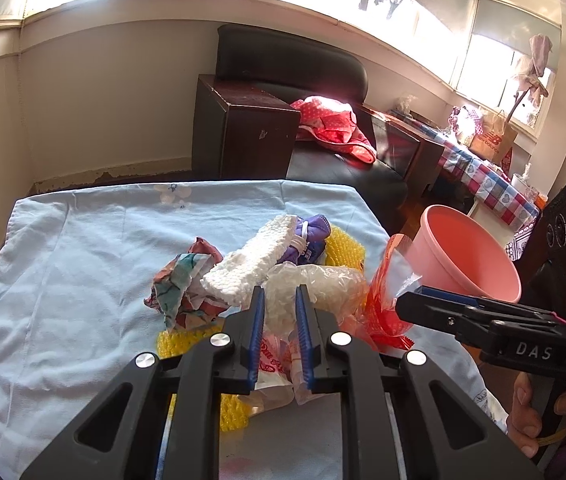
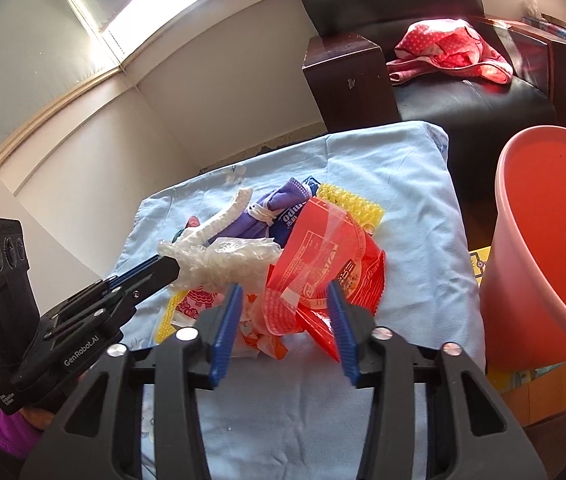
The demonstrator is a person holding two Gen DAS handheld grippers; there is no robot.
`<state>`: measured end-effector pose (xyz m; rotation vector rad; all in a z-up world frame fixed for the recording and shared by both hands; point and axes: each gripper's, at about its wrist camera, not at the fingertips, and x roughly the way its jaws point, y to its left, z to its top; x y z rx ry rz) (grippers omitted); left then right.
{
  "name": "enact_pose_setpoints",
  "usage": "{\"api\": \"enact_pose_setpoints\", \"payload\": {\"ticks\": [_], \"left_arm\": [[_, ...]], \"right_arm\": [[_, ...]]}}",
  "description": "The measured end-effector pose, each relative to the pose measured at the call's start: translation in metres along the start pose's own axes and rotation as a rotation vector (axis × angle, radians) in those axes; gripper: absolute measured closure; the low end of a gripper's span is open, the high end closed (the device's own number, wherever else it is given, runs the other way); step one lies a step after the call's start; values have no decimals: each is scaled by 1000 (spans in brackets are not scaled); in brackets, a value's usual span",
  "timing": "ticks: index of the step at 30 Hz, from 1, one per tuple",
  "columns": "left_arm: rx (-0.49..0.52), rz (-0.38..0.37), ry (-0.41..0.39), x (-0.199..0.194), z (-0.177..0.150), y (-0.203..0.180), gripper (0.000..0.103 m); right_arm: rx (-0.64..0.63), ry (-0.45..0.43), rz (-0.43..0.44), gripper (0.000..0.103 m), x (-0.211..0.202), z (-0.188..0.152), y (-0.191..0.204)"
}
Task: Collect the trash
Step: 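Grasp the red plastic bag with the right gripper while the left gripper holds the white plastic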
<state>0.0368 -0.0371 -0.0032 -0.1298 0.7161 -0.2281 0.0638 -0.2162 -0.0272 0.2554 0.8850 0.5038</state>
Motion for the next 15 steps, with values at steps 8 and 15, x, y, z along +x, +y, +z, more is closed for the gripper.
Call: {"api": "enact_pose_setpoints", "payload": {"ticks": [8,15], "left_arm": [[23,8,-31,-16,-1,-6,89],[27,2,-92,-39,7,-14,90]], "right_arm": [[-22,9,9,99,-4,-8,4],[-83,-47,-7,99,-31,-10,13]]}}
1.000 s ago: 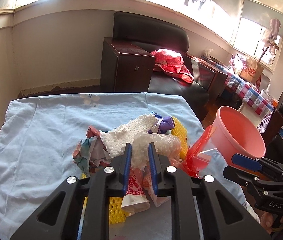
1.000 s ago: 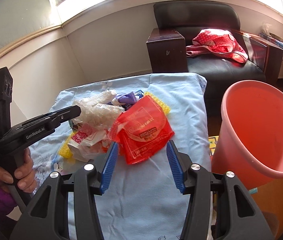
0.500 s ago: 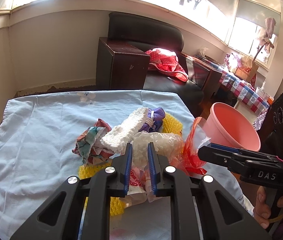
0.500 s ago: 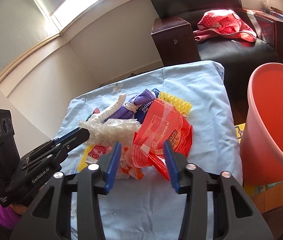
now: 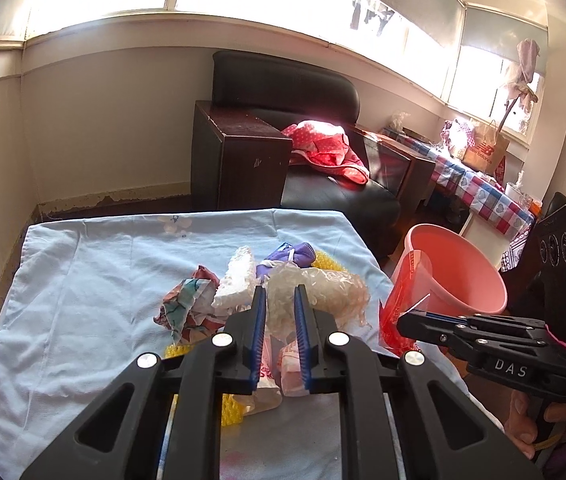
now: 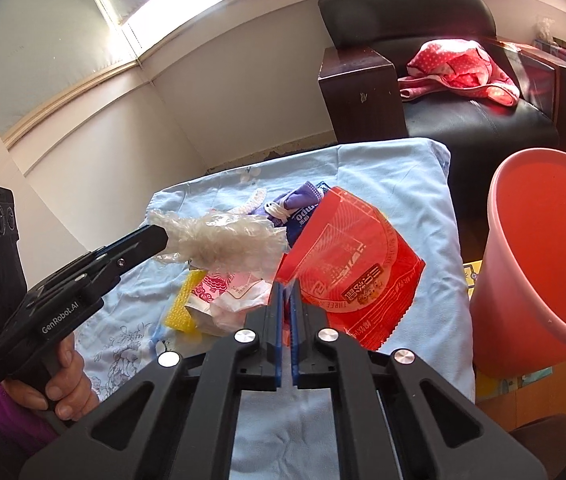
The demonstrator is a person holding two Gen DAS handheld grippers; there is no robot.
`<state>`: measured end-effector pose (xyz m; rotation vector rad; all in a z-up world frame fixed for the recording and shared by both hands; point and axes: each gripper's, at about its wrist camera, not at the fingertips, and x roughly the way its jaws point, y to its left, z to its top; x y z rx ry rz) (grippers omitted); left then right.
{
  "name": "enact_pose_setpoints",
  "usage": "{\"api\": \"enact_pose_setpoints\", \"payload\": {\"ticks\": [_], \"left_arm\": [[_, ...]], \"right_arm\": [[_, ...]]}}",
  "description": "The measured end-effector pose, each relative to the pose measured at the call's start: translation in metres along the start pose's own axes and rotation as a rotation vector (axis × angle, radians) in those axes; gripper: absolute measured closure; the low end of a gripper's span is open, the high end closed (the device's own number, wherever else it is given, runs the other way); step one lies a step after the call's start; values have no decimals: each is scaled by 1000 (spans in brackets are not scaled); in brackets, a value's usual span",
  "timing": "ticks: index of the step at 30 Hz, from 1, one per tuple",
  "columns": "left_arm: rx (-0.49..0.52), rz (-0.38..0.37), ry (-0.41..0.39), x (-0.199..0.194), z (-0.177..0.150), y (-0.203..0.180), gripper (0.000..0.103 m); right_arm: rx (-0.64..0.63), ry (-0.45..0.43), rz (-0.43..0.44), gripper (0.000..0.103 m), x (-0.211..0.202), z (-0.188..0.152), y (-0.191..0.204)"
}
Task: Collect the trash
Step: 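Grasp the red plastic bag with the right gripper while the left gripper holds the white plastic, then move both held items over the pink bucket and open both grippers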
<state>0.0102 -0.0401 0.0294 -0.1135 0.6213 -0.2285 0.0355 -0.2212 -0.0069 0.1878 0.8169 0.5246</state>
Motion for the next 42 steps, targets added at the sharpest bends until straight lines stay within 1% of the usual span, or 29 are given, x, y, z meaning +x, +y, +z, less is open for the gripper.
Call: {"api": "enact_pose_setpoints", "payload": {"ticks": [5,9,15,21,28,32,36,42], "left_arm": [[17,-6,-42,-13,9,-9,90],[32,-17,-65,-20,15,-19,90],[66,-41,-89,-26,24,-40,90],[111,-66,-101,-23,35,-70,90],[163,-99,-95,-5,46,-109,90],[195,-124,-81,10,50,-133,90],[233,-146,-59,30,52,-161,90],[299,-159,3,65,45,-201,90]], "right_arm": [[-30,-54,-33,99,-21,1,0],[-29,-95,-60,99,-38,4,-8],[3,-149,-97,99,-62,6,-28],[57,-192,-128,99,-80,7,-55],[130,-221,-155,99,-91,7,-97],[169,-223,-169,99,-94,5,-123],[202,-213,-180,99,-93,2,-146],[254,-192,-186,99,-90,-6,-174]]}}
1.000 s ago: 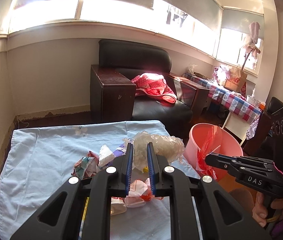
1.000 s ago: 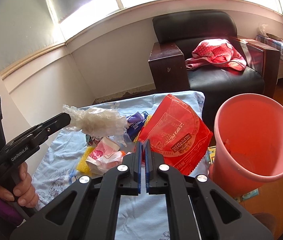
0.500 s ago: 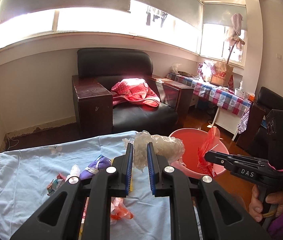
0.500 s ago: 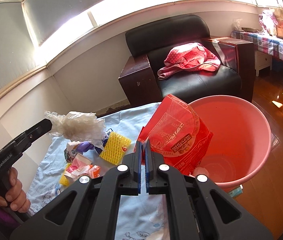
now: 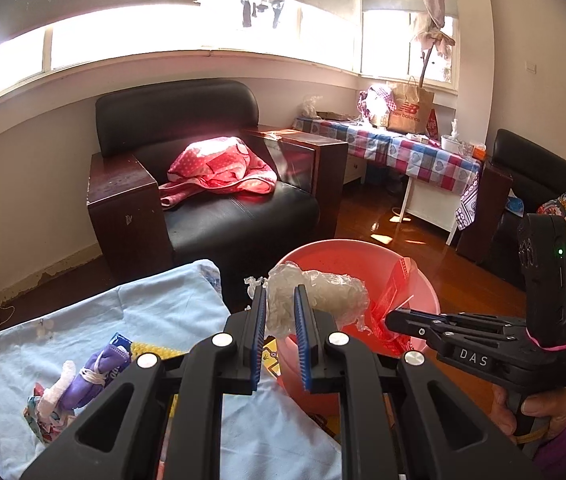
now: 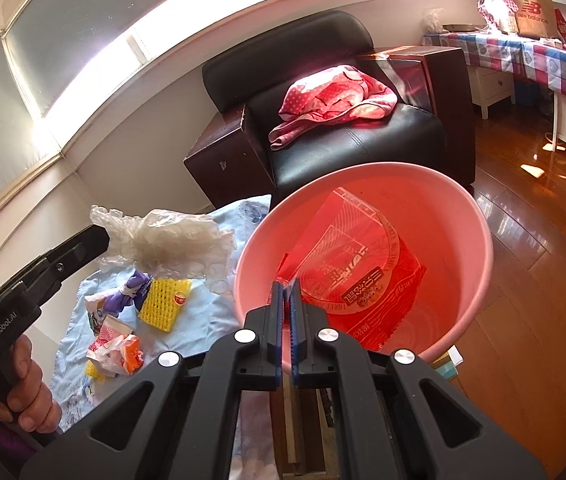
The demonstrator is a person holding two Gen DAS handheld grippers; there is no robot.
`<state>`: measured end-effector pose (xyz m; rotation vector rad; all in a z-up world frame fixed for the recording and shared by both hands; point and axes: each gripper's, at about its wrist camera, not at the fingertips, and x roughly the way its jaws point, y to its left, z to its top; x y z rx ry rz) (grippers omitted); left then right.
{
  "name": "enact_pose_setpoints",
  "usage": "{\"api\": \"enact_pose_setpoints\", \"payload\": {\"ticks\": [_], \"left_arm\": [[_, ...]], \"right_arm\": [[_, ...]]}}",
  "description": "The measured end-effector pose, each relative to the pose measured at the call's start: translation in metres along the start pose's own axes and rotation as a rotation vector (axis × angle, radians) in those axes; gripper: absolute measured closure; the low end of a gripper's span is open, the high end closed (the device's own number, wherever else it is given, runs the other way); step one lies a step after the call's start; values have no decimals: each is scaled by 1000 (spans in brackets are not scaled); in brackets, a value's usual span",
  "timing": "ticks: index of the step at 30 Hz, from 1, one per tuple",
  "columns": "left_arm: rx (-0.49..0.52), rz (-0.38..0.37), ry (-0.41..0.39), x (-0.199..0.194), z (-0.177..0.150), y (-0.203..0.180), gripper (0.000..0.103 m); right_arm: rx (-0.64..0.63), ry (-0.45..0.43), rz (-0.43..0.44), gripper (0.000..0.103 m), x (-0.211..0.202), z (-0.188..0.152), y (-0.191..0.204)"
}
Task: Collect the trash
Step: 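Move both held items over the pink bucket and open both grippers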
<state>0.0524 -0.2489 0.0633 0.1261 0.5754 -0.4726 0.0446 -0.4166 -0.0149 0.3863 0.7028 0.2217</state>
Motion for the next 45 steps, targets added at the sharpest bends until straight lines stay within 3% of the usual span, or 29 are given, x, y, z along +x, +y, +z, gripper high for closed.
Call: {"api": "enact_pose_setpoints", "payload": {"ticks": [10,15,19,24,25,27,30,41,45], "left_arm": [[54,-9,110,51,-9,-33,88],[41,-3,139,61,-13,-36,82],[22,-11,153,67,-13,-35,69],[-11,-17,150,67,-10,-32,64],[-23,-17,146,66,-9,-29,63],[-44,-19,139,64,-8,-26,62],[-62,-13,128,57,-8,-22,62],[-138,-9,135,27,-19,-5,62],[-181,9,123,8,-24,7,62]], "right_arm": [[34,31,-3,99,8,-4,-26],[14,60,-19,99,15,-4,-28],[17,92,-25,98,22,-2,-35],[12,133,-32,96,30,2,-38],[9,139,-29,95,31,3,-38],[4,144,-24,80,31,4,-38],[-4,137,-15,68,29,4,-36],[-17,24,-86,66,0,1,-23],[-8,12,-112,54,-11,0,-16]]}}
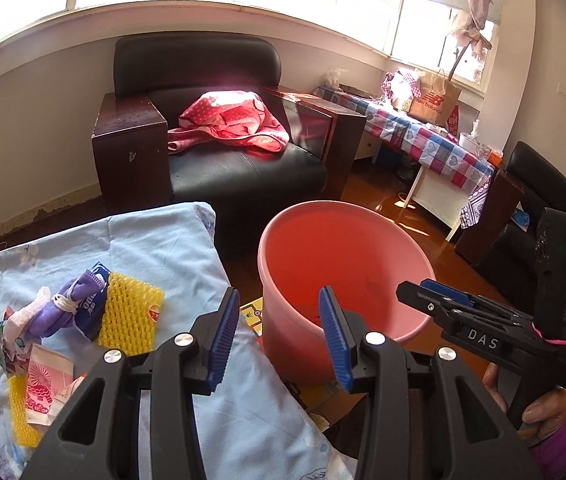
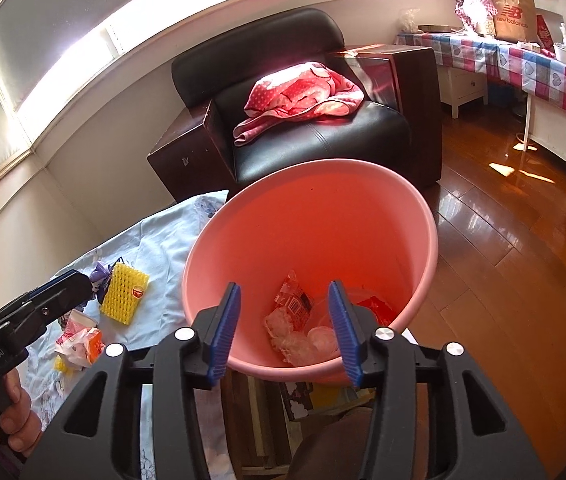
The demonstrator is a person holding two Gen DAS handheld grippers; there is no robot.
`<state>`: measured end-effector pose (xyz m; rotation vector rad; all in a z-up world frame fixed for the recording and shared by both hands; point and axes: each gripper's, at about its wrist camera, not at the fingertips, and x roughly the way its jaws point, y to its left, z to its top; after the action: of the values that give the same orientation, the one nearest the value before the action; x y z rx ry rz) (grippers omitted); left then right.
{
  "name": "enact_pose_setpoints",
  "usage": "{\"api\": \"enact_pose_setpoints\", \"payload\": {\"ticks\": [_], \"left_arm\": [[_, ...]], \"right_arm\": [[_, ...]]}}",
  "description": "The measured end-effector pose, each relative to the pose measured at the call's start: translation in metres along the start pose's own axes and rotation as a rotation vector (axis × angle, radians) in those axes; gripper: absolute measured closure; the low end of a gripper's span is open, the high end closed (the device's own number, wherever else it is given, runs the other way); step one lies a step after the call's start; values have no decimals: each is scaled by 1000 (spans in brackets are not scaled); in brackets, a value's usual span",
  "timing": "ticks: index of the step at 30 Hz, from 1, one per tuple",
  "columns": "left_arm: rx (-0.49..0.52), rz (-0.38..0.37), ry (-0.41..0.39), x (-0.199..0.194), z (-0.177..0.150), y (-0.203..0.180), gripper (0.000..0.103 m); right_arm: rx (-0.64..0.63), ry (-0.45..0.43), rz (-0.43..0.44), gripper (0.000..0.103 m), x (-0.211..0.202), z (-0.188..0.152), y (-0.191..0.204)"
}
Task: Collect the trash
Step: 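Move both held items over the pink bucket and open both grippers, then return both tools to the table and grasp a yellow foam net with the left gripper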
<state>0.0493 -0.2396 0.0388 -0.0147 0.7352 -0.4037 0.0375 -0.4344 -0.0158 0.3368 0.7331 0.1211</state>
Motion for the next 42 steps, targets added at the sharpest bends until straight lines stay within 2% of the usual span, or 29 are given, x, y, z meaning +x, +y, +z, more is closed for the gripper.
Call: {"api": "enact_pose_setpoints", "payload": {"ticks": [4,8,10,15,19,24,28,33,42], "left_arm": [[-37,33,18,-16,-7,16,55],[-57,61,9,-38,-16,27,54],[-57,87,2,-51,-21,33,47],[-97,110,-10,-81,-39,47,40],[-122,138,-10,-101,-56,58,38],[-165,138,-25,-119,-75,81,38],[-172,186,-63,-129,-85,100,38],[-171,259,-51,-133,-100,129,38],[-288,309,25,-120,-122,192,39]], "right_arm": [[-16,-11,13,54,-13,-4,12],[-14,-25,15,54,-26,-6,24],[-3,-17,12,54,-30,-7,31],[-14,-3,49,54,-41,-14,52],[-96,8,66,54,-45,-26,78],[-179,-19,135,54,-49,-45,112],[-215,-17,149,54,-46,-54,131],[-207,-31,175,54,-39,-53,143],[-277,110,192,54,7,-63,172]]}}
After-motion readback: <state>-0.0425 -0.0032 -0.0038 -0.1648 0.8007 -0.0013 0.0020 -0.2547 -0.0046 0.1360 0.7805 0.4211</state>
